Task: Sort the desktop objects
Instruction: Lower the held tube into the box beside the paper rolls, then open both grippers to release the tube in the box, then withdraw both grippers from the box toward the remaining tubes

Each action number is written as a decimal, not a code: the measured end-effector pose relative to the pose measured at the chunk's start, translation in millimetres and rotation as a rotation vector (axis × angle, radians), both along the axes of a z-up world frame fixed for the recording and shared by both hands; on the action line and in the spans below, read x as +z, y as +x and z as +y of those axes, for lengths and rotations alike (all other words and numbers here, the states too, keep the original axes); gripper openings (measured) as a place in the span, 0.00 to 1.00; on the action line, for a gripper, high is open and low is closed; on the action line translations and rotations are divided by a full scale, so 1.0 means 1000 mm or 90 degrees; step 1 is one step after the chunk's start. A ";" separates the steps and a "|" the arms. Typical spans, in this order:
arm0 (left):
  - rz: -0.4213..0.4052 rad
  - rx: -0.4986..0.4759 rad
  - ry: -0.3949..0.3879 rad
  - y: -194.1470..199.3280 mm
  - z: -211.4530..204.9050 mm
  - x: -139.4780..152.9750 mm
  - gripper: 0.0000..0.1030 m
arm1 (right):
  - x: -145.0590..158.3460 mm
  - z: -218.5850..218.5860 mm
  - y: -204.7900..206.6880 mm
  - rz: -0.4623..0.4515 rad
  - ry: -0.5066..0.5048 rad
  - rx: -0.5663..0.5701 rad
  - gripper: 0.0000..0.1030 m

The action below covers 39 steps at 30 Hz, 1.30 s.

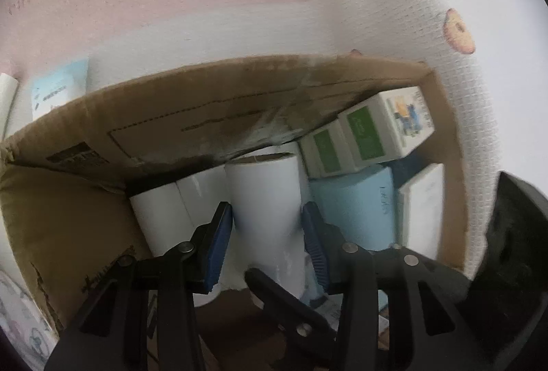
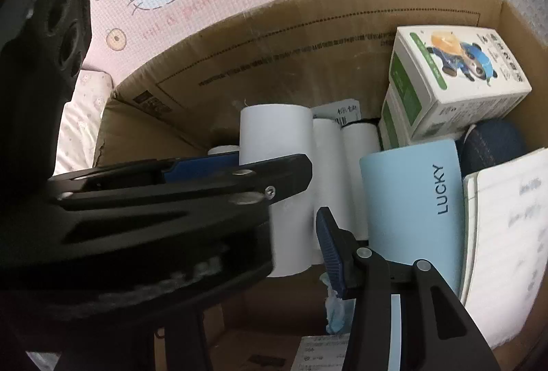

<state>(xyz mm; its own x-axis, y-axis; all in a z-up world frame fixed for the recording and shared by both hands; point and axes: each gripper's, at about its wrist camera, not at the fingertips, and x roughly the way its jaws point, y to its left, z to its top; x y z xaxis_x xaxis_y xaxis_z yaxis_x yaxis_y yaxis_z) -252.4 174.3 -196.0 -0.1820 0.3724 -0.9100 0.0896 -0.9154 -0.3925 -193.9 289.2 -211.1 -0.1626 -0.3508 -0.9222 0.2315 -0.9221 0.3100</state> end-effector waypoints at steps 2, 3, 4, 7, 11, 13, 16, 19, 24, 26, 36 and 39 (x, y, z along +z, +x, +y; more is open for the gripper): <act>-0.010 -0.002 -0.030 -0.002 0.005 -0.004 0.46 | 0.000 -0.002 0.002 0.006 0.011 0.012 0.43; -0.013 0.004 -0.044 -0.003 0.006 -0.005 0.46 | 0.000 -0.003 0.003 0.010 0.014 0.017 0.43; -0.017 0.012 -0.036 -0.005 0.006 -0.006 0.46 | 0.001 -0.004 0.004 0.014 0.015 0.021 0.43; -0.036 0.040 -0.025 -0.011 0.000 -0.008 0.46 | 0.004 0.001 0.007 0.020 0.022 0.017 0.43; -0.052 0.061 -0.014 -0.016 -0.005 -0.010 0.46 | 0.004 0.011 0.010 0.015 0.019 0.007 0.42; -0.054 0.065 -0.009 -0.017 -0.007 -0.010 0.46 | 0.002 0.016 0.010 0.006 0.003 0.003 0.42; -0.067 0.064 -0.012 -0.016 -0.016 -0.011 0.46 | 0.000 0.018 0.011 0.011 -0.001 0.003 0.42; -0.060 0.072 -0.022 -0.019 -0.015 0.000 0.46 | 0.000 0.014 0.013 0.018 0.016 0.012 0.42; -0.036 0.069 -0.005 -0.023 -0.021 0.018 0.46 | 0.003 0.015 0.015 0.032 0.032 0.004 0.42; -0.015 0.059 0.001 -0.019 -0.025 0.026 0.46 | 0.004 0.019 0.016 0.023 0.031 -0.014 0.42; 0.073 0.027 -0.029 0.003 -0.034 0.056 0.15 | 0.048 0.022 0.031 0.060 0.070 -0.038 0.42; 0.112 0.019 -0.023 0.017 -0.045 0.063 0.14 | 0.060 0.015 0.026 0.072 0.090 -0.046 0.42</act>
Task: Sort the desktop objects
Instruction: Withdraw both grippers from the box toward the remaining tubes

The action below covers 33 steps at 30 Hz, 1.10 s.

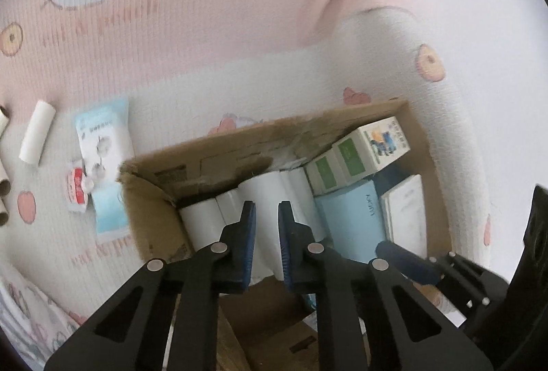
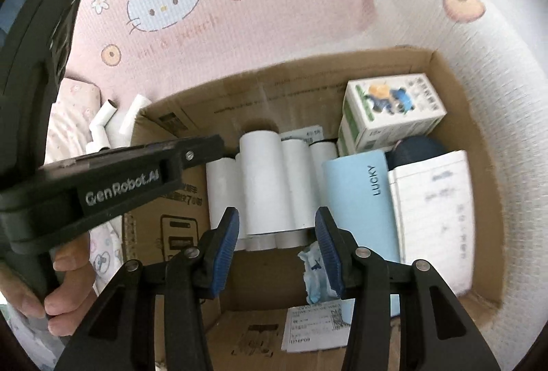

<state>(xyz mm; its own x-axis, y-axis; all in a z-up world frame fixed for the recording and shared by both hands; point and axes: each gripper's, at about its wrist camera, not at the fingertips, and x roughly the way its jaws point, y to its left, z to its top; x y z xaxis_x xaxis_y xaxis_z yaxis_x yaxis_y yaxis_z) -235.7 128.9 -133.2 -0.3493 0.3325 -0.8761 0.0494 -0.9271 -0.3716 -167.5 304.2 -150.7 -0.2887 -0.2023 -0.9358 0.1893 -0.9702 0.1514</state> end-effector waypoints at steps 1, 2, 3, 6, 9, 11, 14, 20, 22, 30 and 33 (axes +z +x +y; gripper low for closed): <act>0.019 -0.003 -0.004 0.004 -0.003 0.004 0.14 | 0.003 -0.001 0.001 0.002 0.006 -0.003 0.42; 0.031 -0.006 -0.012 0.011 -0.001 0.006 0.14 | 0.007 -0.022 -0.003 0.003 0.015 0.000 0.42; 0.043 -0.010 -0.024 0.014 -0.002 0.008 0.14 | 0.010 -0.039 0.006 0.005 0.021 0.003 0.42; 0.081 -0.025 -0.018 0.015 0.002 0.015 0.14 | 0.019 -0.041 0.005 0.012 0.046 0.015 0.42; 0.123 -0.044 0.011 0.030 -0.005 0.024 0.13 | 0.023 -0.061 0.007 0.021 0.090 0.026 0.42; 0.157 -0.055 0.008 0.042 -0.012 0.029 0.13 | 0.029 -0.067 0.015 0.025 0.113 0.033 0.43; 0.200 -0.068 -0.008 0.057 -0.020 0.033 0.13 | 0.035 -0.074 0.026 0.026 0.142 0.049 0.45; 0.261 -0.067 -0.042 0.079 -0.044 0.034 0.13 | 0.039 -0.101 0.032 0.043 0.223 0.065 0.49; 0.265 -0.059 -0.040 0.080 -0.053 0.035 0.13 | 0.045 -0.107 0.031 0.054 0.230 0.066 0.49; 0.288 0.000 -0.005 0.093 -0.108 0.035 0.13 | 0.072 -0.142 0.043 0.127 0.231 0.097 0.49; 0.294 0.033 -0.003 0.099 -0.133 0.032 0.13 | 0.077 -0.159 0.046 0.139 0.232 0.109 0.49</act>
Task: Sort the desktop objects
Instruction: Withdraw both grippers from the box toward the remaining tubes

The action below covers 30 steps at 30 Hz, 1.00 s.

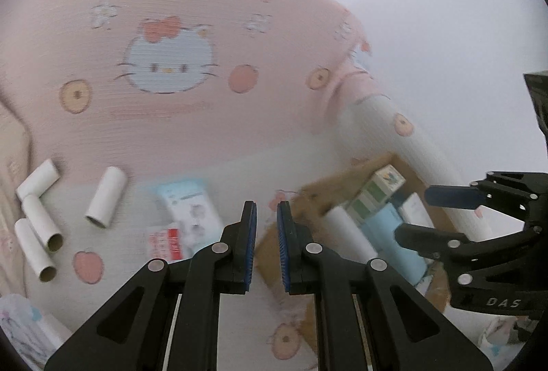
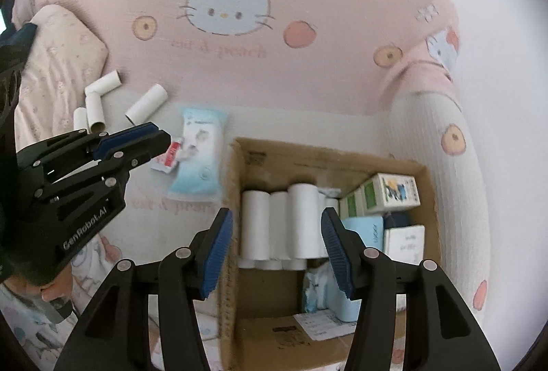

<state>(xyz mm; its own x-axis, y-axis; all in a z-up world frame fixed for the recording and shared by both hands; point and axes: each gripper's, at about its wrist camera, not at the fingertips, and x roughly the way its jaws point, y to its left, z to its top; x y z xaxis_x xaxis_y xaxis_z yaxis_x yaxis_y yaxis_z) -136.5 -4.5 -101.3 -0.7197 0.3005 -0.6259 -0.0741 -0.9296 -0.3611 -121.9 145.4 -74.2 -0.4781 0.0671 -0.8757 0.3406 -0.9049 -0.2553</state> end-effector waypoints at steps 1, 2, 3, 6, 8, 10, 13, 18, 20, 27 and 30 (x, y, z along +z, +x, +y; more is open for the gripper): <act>0.005 0.010 0.000 0.002 -0.007 -0.001 0.13 | 0.000 -0.005 0.000 0.002 0.000 0.004 0.49; 0.011 0.018 -0.001 0.004 -0.013 -0.002 0.13 | 0.000 -0.013 0.001 0.004 0.000 0.011 0.49; 0.016 0.027 -0.005 0.006 -0.020 -0.003 0.13 | 0.000 -0.018 0.001 0.005 0.000 0.016 0.49; 0.029 0.069 -0.030 0.009 -0.042 -0.011 0.13 | -0.004 -0.040 -0.003 0.003 0.001 0.040 0.50; 0.037 0.095 -0.036 0.013 -0.056 -0.016 0.13 | -0.008 -0.056 -0.007 0.010 0.003 0.056 0.50; 0.036 0.113 -0.029 0.016 -0.073 -0.022 0.13 | -0.013 -0.069 -0.011 0.014 0.010 0.062 0.50; 0.040 0.141 -0.018 0.020 -0.093 -0.028 0.13 | -0.024 -0.091 -0.016 0.010 0.017 0.081 0.50; 0.052 0.194 0.009 0.026 -0.128 -0.035 0.21 | -0.036 -0.124 -0.016 0.002 0.011 0.123 0.50; 0.034 0.215 0.022 0.022 -0.144 -0.044 0.32 | -0.042 -0.135 -0.018 -0.002 0.006 0.134 0.54; -0.030 0.256 0.103 0.012 -0.196 -0.082 0.45 | -0.064 -0.162 -0.026 -0.034 -0.020 0.141 0.61; -0.033 0.263 0.117 0.010 -0.207 -0.087 0.52 | -0.076 -0.174 -0.030 -0.044 -0.014 0.143 0.61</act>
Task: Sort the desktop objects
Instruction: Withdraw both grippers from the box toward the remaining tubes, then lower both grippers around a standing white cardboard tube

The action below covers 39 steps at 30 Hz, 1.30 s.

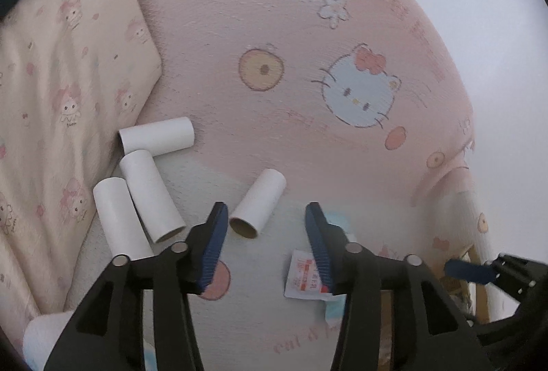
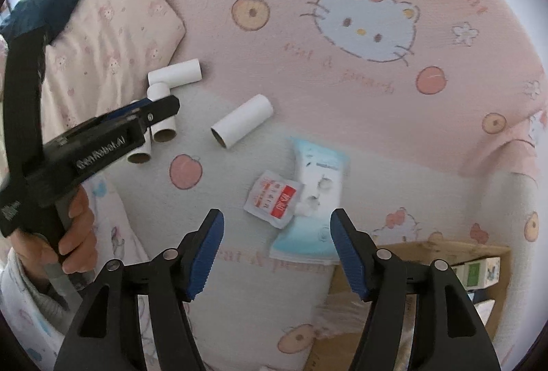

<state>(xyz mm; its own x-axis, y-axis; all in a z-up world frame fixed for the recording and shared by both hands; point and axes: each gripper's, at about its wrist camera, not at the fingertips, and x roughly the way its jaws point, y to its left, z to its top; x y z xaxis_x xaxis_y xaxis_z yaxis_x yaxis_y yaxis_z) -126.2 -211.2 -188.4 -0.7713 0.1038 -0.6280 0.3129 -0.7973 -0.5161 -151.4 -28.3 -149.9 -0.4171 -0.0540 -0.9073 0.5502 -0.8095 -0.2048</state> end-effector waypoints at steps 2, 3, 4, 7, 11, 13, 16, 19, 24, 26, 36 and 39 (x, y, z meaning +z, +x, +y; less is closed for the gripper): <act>-0.004 0.008 -0.006 0.000 -0.005 -0.002 0.54 | -0.010 -0.009 -0.004 -0.002 0.013 -0.004 0.61; -0.010 0.011 -0.010 -0.002 -0.008 -0.004 0.55 | -0.015 -0.013 -0.006 -0.003 0.020 -0.007 0.61; -0.019 0.017 -0.005 -0.003 -0.013 -0.008 0.55 | -0.019 -0.017 -0.009 -0.004 0.026 -0.008 0.61; -0.045 -0.004 0.063 -0.009 -0.027 -0.022 0.55 | -0.035 -0.027 -0.014 0.006 0.055 -0.002 0.61; -0.079 0.007 0.129 -0.014 -0.044 -0.040 0.55 | -0.066 -0.045 -0.024 0.014 0.111 0.017 0.61; -0.082 0.018 0.127 -0.017 -0.049 -0.042 0.55 | -0.077 -0.050 -0.029 -0.003 0.102 0.023 0.61; -0.088 0.025 0.131 -0.027 -0.053 -0.046 0.55 | -0.090 -0.057 -0.039 -0.014 0.081 0.023 0.61; -0.104 0.023 0.152 -0.040 -0.057 -0.053 0.55 | -0.099 -0.064 -0.049 0.002 0.056 0.023 0.61; -0.130 -0.002 0.097 -0.067 -0.049 -0.055 0.55 | -0.109 -0.071 -0.063 0.050 0.018 0.020 0.61; -0.133 -0.012 0.064 -0.076 -0.045 -0.052 0.55 | -0.112 -0.072 -0.069 0.054 -0.003 0.017 0.61; -0.127 -0.056 0.168 -0.106 -0.061 -0.069 0.55 | -0.127 -0.072 -0.084 0.055 -0.077 0.020 0.61; -0.142 -0.067 0.199 -0.117 -0.066 -0.078 0.55 | -0.134 -0.075 -0.092 0.047 -0.106 0.011 0.61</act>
<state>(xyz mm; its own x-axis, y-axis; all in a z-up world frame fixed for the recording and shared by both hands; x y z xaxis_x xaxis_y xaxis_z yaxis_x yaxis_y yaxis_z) -243.3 -277.2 -266.5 -0.5950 0.3875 -0.7042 0.3696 -0.6461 -0.6678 -243.8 -102.9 -283.8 -0.4798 -0.2085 -0.8523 0.5533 -0.8258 -0.1094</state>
